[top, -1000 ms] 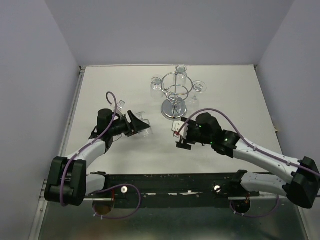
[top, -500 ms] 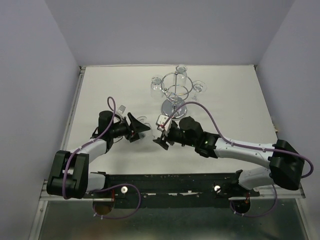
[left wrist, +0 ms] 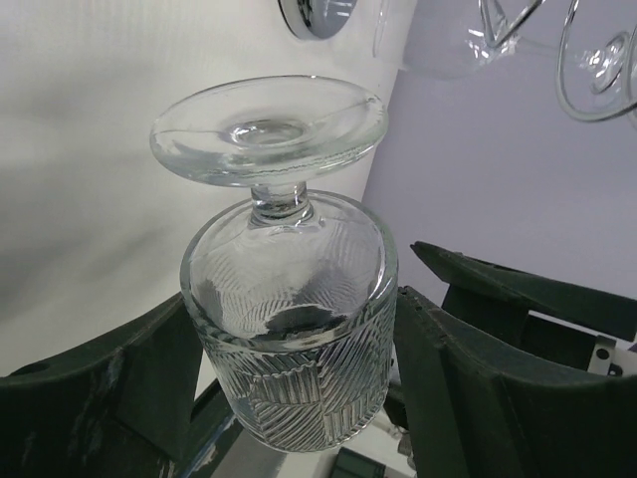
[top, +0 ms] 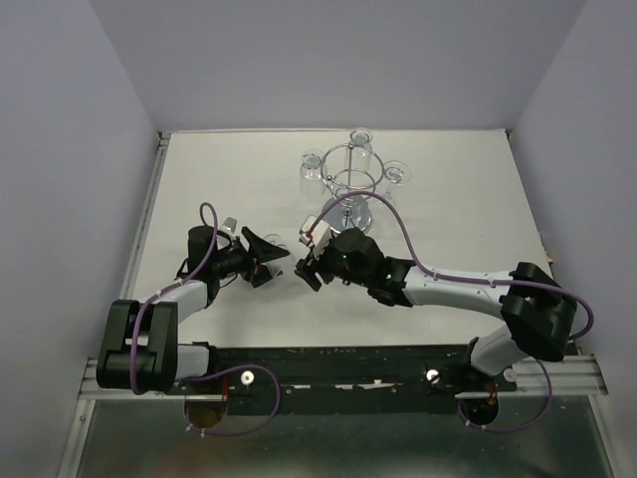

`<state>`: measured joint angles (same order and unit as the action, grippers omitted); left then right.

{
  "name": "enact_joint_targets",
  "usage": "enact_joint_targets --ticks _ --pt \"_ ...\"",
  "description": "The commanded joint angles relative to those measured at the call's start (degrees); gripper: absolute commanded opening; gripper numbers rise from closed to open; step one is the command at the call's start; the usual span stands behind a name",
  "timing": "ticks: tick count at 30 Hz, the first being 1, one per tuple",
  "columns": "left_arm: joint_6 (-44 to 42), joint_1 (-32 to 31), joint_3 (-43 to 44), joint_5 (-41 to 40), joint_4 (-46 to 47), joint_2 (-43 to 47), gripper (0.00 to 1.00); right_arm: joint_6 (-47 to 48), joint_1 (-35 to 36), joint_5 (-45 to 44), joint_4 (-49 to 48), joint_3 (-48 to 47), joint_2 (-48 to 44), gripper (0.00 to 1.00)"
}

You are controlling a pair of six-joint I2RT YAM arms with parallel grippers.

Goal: Take the wine glass off the wine glass rack

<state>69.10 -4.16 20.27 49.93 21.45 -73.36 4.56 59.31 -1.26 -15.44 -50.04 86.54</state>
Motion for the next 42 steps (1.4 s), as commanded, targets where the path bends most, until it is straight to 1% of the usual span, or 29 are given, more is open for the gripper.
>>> enact_joint_targets --ticks 1,5,10,11,15,18,23,25,27,30,31,32,33,34,35,37,38,41,42 --pt "5.6 3.54 0.47 0.95 4.82 -2.92 0.31 1.68 0.81 -2.87 -3.01 -0.76 2.4 0.74" --pt "8.41 3.64 1.79 2.1 5.88 -5.12 0.31 2.82 0.98 -4.01 -5.29 -2.07 5.03 0.73" --pt "8.77 3.64 1.7 1.92 4.39 -4.86 0.28 1.77 0.9 -5.25 -6.18 -6.55 9.25 0.7" --pt "9.12 3.64 1.61 1.75 3.69 -4.6 0.26 1.68 0.98 -5.68 -6.09 -7.6 10.22 0.69" --pt "10.96 3.64 1.96 1.05 0.44 -4.16 0.26 -0.07 0.98 -7.35 -4.95 -10.16 13.21 0.67" --pt "12.63 3.64 2.05 0.96 0.26 -4.42 0.26 -1.21 0.9 -7.01 -4.6 -11.48 15.14 0.66" --pt "16.06 3.64 2.58 1.39 0.43 -5.56 0.24 -1.22 1.07 -6.83 -4.42 -13.33 17.25 0.62" --pt "16.59 3.64 2.93 1.48 -0.7 -5.56 0.22 -0.43 1.07 -6.92 -4.51 -14.03 18.13 0.6" --pt "16.59 3.64 3.19 1.4 -1.67 -5.48 0.2 0.27 1.16 -7.09 -4.6 -14.64 18.92 0.55" --pt "16.59 3.64 2.93 1.13 -3.08 -5.3 0.2 1.24 1.16 -7.53 -4.33 -15.09 19.45 0.47" --pt "16.59 3.64 2.84 1.05 -3.61 -5.21 0.21 1.5 1.16 -7.62 -4.25 -15.17 19.37 0.43" --pt "16.68 3.64 2.76 1.13 -4.13 -5.21 0.33 1.68 1.16 -7.62 -4.16 -15.0 19.28 0.39" --pt "16.68 3.64 2.84 1.22 -5.36 -5.21 0.59 1.86 1.16 -7.45 -4.33 -14.82 19.19 0.34" --pt "17.03 3.64 2.76 1.13 -6.76 -5.21 0.74 1.95 1.07 -7.18 -4.51 -14.47 19.02 0.3" --pt "17.12 3.64 2.49 1.13 -7.56 -4.95 0.83 2.03 1.16 -6.83 -4.86 -13.77 18.67 0.27" --pt "16.16 3.64 2.23 0.78 -10.01 -4.34 0.94 2.12 1.16 -6.13 -5.65 -12.98 18.4 0.21" --pt "15.81 5.2 1.97 0.69 -11.33 -4.07 0.97 2.04 1.07 -5.95 -5.83 -12.8 18.22 0.17" --pt "14.49 6.18 1.79 0.08 -14.24 -3.54 0.99 1.77 1.16 -5.95 -6.0 -13.24 18.49 0.09" --pt "14.57 6.36 1.88 0.25 -13.64 -3.45 0.99 1.68 1.07 -6.04 -6.0 -13.67 18.75 0.07"
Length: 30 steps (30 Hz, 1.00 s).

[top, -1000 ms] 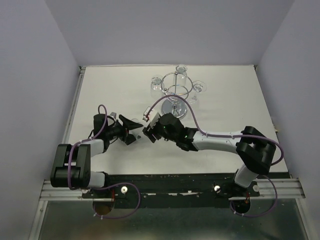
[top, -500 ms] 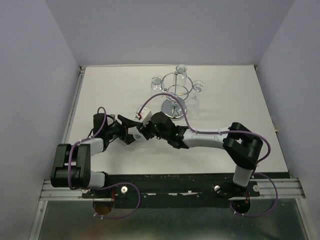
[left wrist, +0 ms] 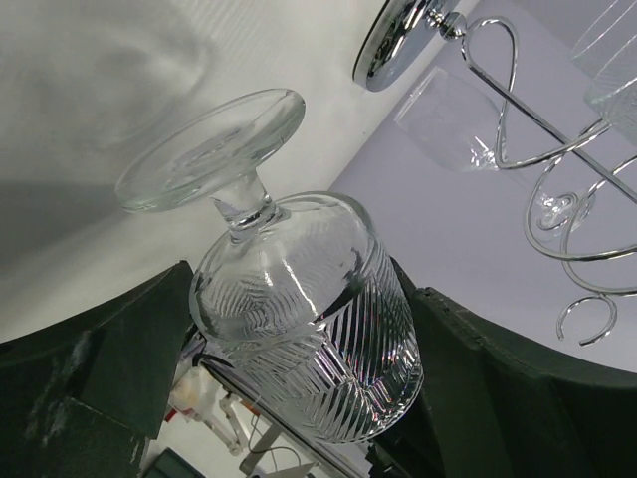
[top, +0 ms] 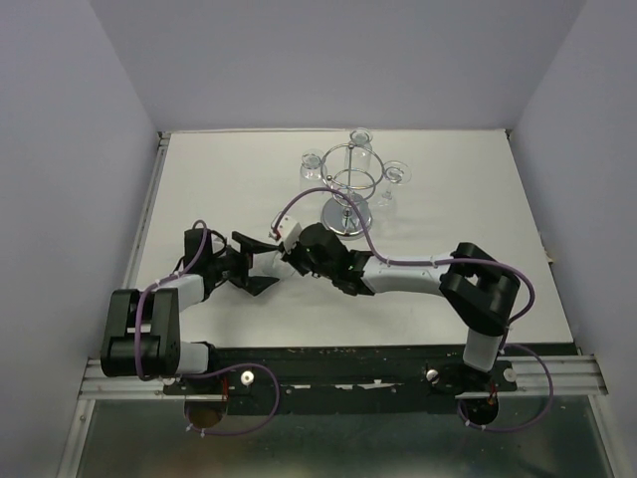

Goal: Take the wine glass off the wine glass rack

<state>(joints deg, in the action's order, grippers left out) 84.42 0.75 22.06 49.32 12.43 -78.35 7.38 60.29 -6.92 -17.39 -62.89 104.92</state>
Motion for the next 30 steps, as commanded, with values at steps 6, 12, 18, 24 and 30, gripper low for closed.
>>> enact_joint_targets --ticks 6,12,18,24,30 --pt "-1.63 3.2 1.66 1.13 -5.48 1.0 0.99 -0.61 0.18 -1.52 -3.09 -3.73 1.25 0.03" --pt "-7.95 7.06 5.09 1.92 -10.93 -1.54 0.98 1.14 0.18 0.5 -2.13 -2.42 -0.5 0.01" --pt "-14.61 9.09 10.0 7.36 -18.03 -5.32 0.99 5.88 -0.44 -0.29 -2.39 3.47 -6.39 0.01" --pt "-26.58 9.09 17.39 8.78 -29.2 -8.66 0.99 17.82 -2.98 11.99 -1.87 9.27 -11.84 0.01" --pt "-37.72 9.18 23.8 3.69 -34.12 -10.42 0.99 28.83 -4.65 18.87 3.32 12.53 -17.11 0.01"
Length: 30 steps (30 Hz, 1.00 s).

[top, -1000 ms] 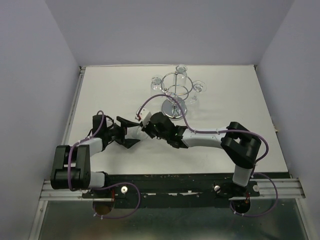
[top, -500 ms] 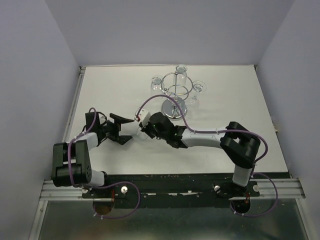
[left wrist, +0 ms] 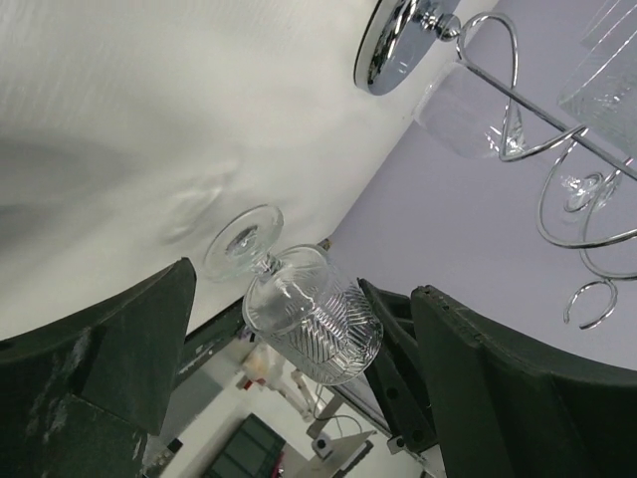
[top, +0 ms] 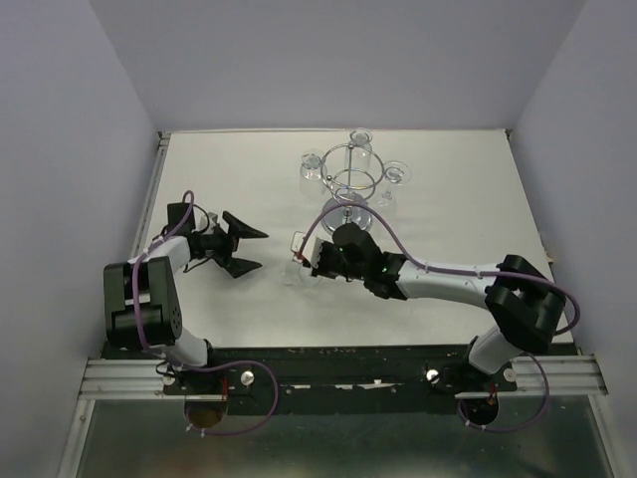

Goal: Take the wine glass off the wine glass rack

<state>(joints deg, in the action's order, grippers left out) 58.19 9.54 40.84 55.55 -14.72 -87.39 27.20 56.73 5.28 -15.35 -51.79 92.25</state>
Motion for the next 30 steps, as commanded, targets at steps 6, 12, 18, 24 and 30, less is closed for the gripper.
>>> enact_joint_targets --ticks 6,12,18,24,30 --pt "-35.22 0.39 18.03 -16.95 -17.96 -0.06 0.99 10.59 -4.16 5.35 9.35 -1.55 -7.52 0.01" --pt "-50.53 0.57 22.0 -19.25 -21.4 4.33 0.99 12.34 -6.98 9.39 28.87 -7.44 -7.34 0.01" --pt "-56.69 -0.13 19.54 -19.93 -20.7 9.96 0.99 22.0 -7.86 13.09 42.31 -11.57 -5.24 0.03" --pt "-67.4 -1.54 18.49 -21.02 -21.23 13.64 0.99 25.8 -7.86 16.25 56.91 -18.6 0.99 0.03" --pt "-76.91 -2.25 19.36 -15.04 -23.94 18.57 0.99 24.04 -7.86 15.2 57.72 -20.45 3.11 0.21"
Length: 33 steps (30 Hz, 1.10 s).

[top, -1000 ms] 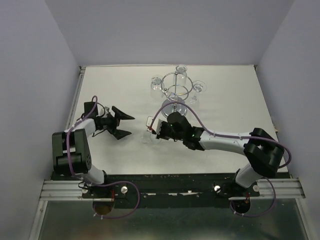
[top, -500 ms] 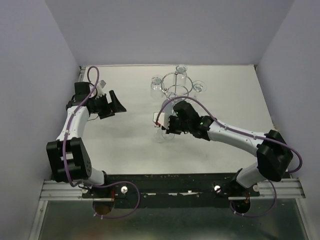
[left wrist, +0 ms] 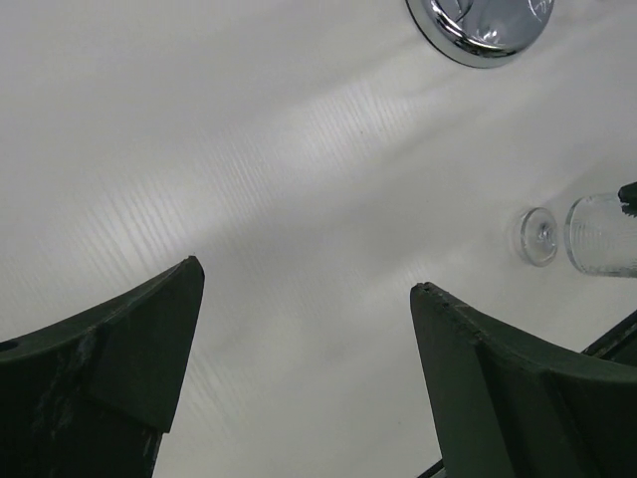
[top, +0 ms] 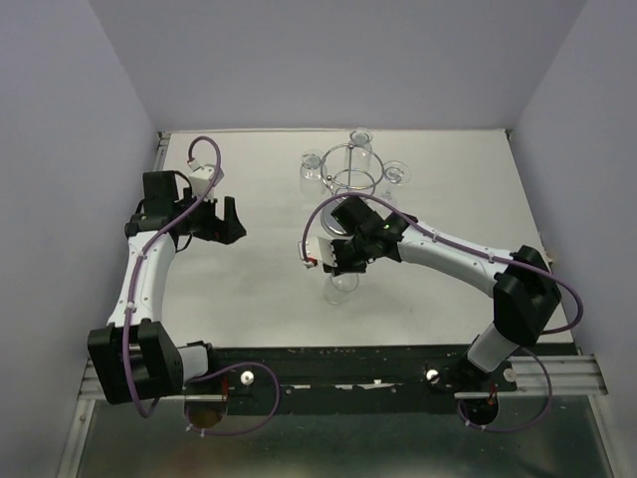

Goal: Take the wine glass off the wine glass rack

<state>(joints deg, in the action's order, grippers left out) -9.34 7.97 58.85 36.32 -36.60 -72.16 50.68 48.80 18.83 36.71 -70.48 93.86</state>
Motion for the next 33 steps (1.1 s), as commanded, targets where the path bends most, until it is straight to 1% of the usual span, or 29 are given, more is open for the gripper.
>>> enact_joint_targets --ticks 1,3,4,5,6,9,11,16,18,20,24,25,26,28,30,33 --pt "-9.72 -0.85 1.96 5.16 -3.29 3.34 0.98 0.22 0.16 1.21 5.65 -2.03 1.41 0.27" --pt "-9.91 -1.11 2.76 6.13 -4.97 3.6 0.98 -0.23 0.07 0.25 5.66 -2.38 1.15 0.36" --pt "-9.99 -1.37 2.94 6.66 -5.49 3.87 0.97 -0.23 0.07 -0.54 5.57 -2.47 0.54 0.43" --pt "-10.08 -1.55 3.11 6.92 -5.85 4.39 0.96 -0.4 0.07 -1.07 5.57 -2.56 -0.17 0.47" --pt "-10.25 -1.9 3.11 7.1 -6.2 4.83 0.96 -0.23 0.07 -1.6 5.39 -2.73 -0.87 0.49" --pt "-11.13 -3.48 3.9 7.28 -7.95 5.19 0.96 0.22 0.07 -2.21 5.48 -3.7 -3.33 0.5" --pt "-12.44 -5.67 4.87 8.07 -9.88 5.1 0.95 -0.66 -0.1 -2.83 5.65 -4.49 -5.0 0.52" --pt "-15.96 -16.03 6.36 7.37 -13.67 4.49 0.93 -2.42 -0.81 -2.57 10.91 -7.47 -11.06 0.53" --pt "-16.14 -19.64 7.85 6.75 -14.99 3.0 0.92 -4.96 -1.5 -2.92 12.33 -8.45 -14.04 0.55" --pt "-15.71 -22.98 9.7 7.02 -15.52 1.07 0.88 -8.38 -2.91 -4.5 11.81 -7.58 -18.17 0.56" --pt "-12.28 -29.83 12.51 4.38 -12.36 -2.63 0.77 -18.48 -8.61 -12.04 6.99 -3.1 -27.31 0.71" --pt "-11.76 -32.03 12.95 3.6 -11.31 -3.33 0.75 -20.6 -10.28 -15.89 5.58 -1.87 -28.98 0.72" --pt "-11.14 -33.88 13.39 2.46 -10.43 -4.21 0.74 -22.44 -12.47 -17.93 4.87 -0.73 -30.48 0.72" --pt "-10.7 -37.83 14.27 0.18 -9.02 -6.31 0.71 -25.09 -17.91 -20.39 4.08 0.86 -32.86 0.71" --pt "-10.96 -42.75 15.94 -2.47 -9.54 -9.65 0.67 -26.85 -23.37 -22.25 2.5 2.62 -34.53 0.69" --pt "-10.35 -46.1 19.01 -4.67 -10.95 -15.27 0.63 -28.08 -28.39 -23.4 0.65 4.47 -36.2 0.66"
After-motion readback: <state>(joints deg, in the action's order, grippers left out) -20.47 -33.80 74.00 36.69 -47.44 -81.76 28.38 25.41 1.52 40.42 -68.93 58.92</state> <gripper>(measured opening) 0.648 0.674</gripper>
